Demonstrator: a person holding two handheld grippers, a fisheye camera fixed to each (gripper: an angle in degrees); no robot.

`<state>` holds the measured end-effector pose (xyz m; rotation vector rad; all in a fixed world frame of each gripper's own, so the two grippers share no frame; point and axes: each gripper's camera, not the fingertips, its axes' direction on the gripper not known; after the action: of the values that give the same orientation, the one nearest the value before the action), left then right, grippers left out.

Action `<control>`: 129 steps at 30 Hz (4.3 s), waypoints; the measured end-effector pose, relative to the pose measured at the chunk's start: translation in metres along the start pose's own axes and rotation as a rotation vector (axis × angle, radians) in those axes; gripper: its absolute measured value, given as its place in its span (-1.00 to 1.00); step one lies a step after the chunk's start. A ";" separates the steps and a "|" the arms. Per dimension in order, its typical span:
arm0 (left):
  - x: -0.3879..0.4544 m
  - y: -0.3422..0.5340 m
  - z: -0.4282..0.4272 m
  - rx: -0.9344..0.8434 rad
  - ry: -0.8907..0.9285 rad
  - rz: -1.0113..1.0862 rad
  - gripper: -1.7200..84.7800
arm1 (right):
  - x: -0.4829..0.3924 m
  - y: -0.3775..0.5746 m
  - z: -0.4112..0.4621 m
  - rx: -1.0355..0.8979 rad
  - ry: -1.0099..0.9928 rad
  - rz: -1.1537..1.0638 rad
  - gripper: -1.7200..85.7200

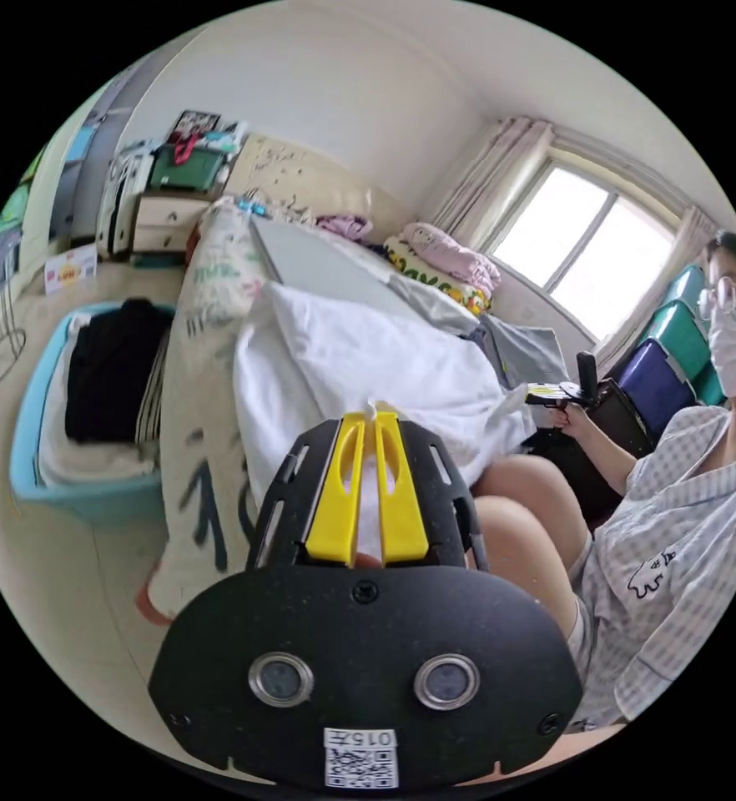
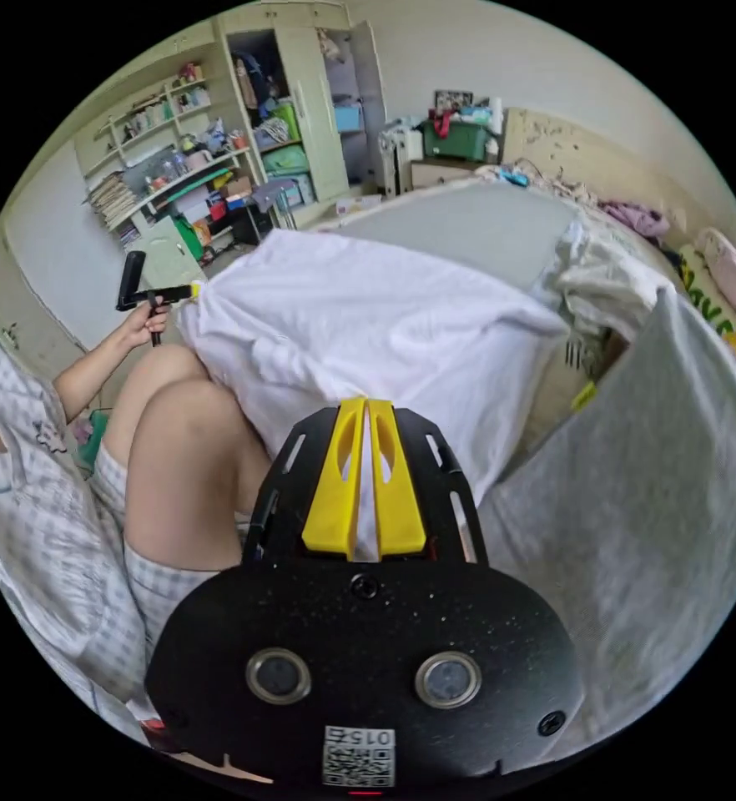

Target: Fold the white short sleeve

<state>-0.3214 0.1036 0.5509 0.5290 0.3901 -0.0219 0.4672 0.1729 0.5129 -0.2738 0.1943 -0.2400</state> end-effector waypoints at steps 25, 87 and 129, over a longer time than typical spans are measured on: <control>0.143 0.064 -0.029 0.162 -0.139 -0.366 -0.65 | -0.004 0.057 -0.057 0.126 -0.073 0.473 -0.65; 0.515 -0.030 0.352 -0.210 -0.268 0.517 -0.95 | 0.262 -0.164 0.109 -0.058 0.307 0.455 -0.98; -0.163 -0.107 0.050 0.132 0.132 -0.670 -0.62 | -0.252 -0.114 0.280 -0.098 -0.151 -0.696 -0.79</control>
<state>-0.4677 -0.0266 0.5982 0.5108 0.6846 -0.6653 0.2658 0.1995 0.8499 -0.4509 -0.0474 -0.8972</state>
